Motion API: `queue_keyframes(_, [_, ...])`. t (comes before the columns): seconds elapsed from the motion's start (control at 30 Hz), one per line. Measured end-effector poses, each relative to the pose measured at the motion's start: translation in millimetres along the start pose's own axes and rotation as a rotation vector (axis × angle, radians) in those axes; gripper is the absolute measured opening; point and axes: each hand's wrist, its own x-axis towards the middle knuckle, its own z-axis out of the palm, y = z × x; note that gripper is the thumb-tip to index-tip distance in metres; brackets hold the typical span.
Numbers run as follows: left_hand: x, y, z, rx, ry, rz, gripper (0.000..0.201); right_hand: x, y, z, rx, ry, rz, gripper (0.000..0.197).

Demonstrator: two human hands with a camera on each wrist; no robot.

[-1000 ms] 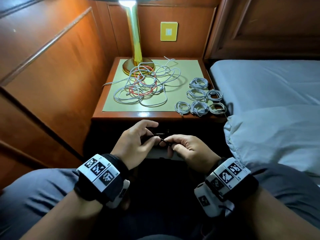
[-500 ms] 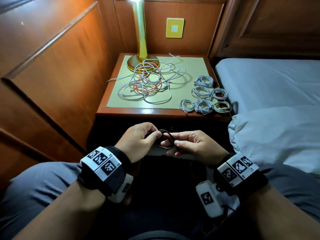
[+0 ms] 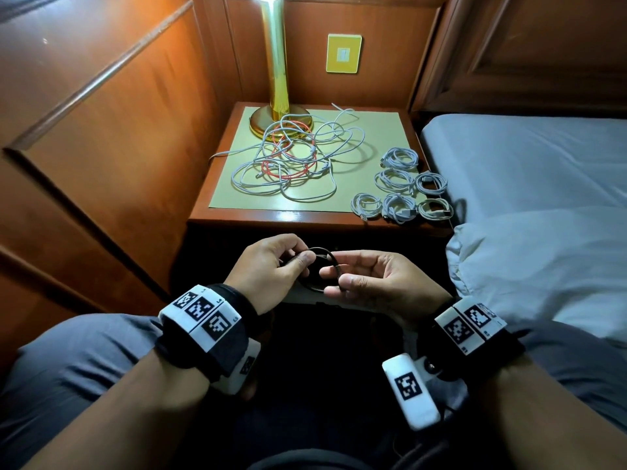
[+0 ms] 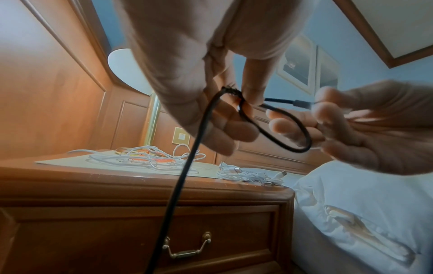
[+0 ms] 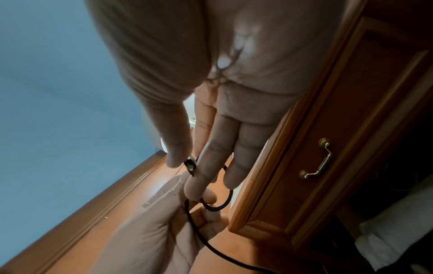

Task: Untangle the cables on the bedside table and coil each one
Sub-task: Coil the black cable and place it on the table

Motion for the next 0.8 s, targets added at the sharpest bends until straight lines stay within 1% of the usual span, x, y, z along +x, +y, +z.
queue_keyframes(0.1, [-2.3, 4.4, 1.4, -0.108, -0.023, -0.030, 0.015, -1.6, 2.1, 5.5, 0.017, -0.054, 0.011, 0.047])
queue_keyframes(0.17, [-4.3, 8.4, 2.3, -0.209, -0.044, -0.047, 0.014, -1.1, 3.7, 6.8, -0.062, -0.015, 0.016, 0.044])
queue_keyframes(0.23, [-5.7, 11.8, 2.4, -0.291, -0.055, -0.073, 0.015, 0.6, 3.8, 7.2, -0.202, 0.072, -0.008, 0.033])
queue_keyframes(0.37, [-7.7, 17.4, 2.6, -0.449, -0.102, -0.159, 0.017, 7.0, 9.0, 3.5, -0.518, 0.224, -0.169, 0.004])
queue_keyframes(0.43, [-7.9, 18.9, 3.9, -0.484, -0.136, -0.171, 0.016, 9.6, 13.2, -0.1, -0.591, 0.264, -0.224, 0.007])
queue_keyframes(0.53, [-6.8, 17.5, 6.1, -0.447, -0.136, -0.154, 0.014, 10.8, 14.0, -2.6, -0.678, 0.262, -0.251, 0.011])
queue_keyframes(0.63, [-4.1, 14.1, 4.2, -0.353, -0.066, -0.103, 0.011, 10.6, 9.8, -2.9, -0.689, 0.209, -0.186, 0.008])
queue_keyframes(0.7, [-1.8, 12.1, 1.6, -0.335, -0.014, -0.067, 0.005, 11.5, 8.0, -5.0, -0.644, 0.164, -0.139, 0.013])
queue_keyframes(0.8, [0.9, 10.3, -2.8, -0.370, 0.042, -0.035, 0.005, 10.7, 2.2, -5.0, -0.603, 0.113, -0.150, 0.024])
